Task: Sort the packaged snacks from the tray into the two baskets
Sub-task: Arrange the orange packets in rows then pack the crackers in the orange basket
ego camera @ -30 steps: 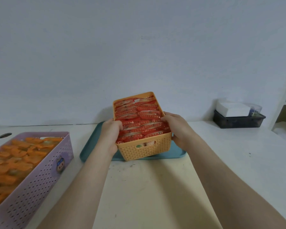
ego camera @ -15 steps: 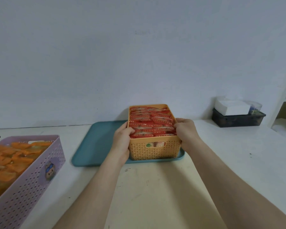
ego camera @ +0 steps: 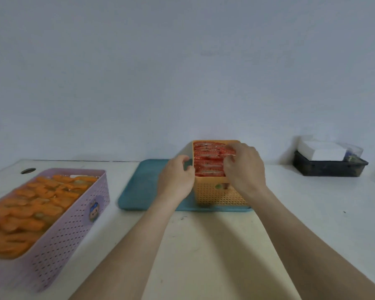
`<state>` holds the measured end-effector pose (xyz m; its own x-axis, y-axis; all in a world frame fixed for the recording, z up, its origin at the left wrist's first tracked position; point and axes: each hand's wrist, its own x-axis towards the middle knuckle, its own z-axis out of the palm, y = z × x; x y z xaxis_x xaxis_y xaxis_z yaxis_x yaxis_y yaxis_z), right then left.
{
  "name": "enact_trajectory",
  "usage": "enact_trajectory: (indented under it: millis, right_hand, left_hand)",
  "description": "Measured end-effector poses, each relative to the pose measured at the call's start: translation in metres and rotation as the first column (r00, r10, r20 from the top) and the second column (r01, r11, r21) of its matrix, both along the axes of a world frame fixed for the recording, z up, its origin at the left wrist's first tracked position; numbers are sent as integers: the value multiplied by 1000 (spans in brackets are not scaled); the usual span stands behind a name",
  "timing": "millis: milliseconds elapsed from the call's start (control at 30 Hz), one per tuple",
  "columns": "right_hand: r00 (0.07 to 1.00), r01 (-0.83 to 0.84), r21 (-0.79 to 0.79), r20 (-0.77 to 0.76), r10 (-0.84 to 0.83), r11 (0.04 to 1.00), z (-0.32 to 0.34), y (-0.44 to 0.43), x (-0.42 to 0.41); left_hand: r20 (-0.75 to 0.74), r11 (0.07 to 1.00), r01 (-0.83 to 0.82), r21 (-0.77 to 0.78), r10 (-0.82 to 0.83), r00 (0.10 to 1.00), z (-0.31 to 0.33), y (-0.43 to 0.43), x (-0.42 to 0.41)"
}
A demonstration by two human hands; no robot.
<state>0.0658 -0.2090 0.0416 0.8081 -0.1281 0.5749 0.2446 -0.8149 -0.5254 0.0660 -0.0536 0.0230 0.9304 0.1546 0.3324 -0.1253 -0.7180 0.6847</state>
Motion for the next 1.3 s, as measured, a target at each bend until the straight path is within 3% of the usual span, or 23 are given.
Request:
enact_trajectory:
  millis: [133, 233, 400, 600, 767, 867, 1033, 1167, 1300]
  right_hand:
    - [932, -288, 85, -206, 299, 954, 8, 47, -15]
    - [769, -411, 278, -407, 494, 868, 5, 86, -24]
    - [540, -457, 452, -542, 643, 766, -1, 154, -50]
    - [336, -425, 602, -588, 736, 675, -7, 213, -74]
    - [179, -350, 667, -642, 746, 658, -13, 247, -91]
    - [191, -317, 681, -636, 747, 660, -15, 258, -94]
    - [215, -232, 733, -602, 769, 639, -15, 259, -92]
    - [325, -253, 755, -522, 788, 605, -2, 243, -85]
    - [489, -283, 709, -473, 733, 646, 26, 209, -67]
  left_hand:
    - [55, 983, -38, 178, 29, 998, 26, 30, -37]
    - [80, 959, -138, 249, 121, 989, 46, 77, -65]
    - [57, 890, -330, 316, 329, 943, 54, 176, -100]
    - [-136, 784, -447, 431, 546, 827, 23, 262, -124]
    - [-358, 793, -504, 342, 606, 710, 16, 306, -135]
    - [-307, 825, -519, 223, 565, 766, 15, 315, -139]
    - [-111, 787, -613, 74, 617, 779, 20, 305, -144]
    - [6, 808, -589, 5, 589, 808, 41, 285, -136]
    - [38, 868, -454, -199, 470, 882, 49, 260, -109]
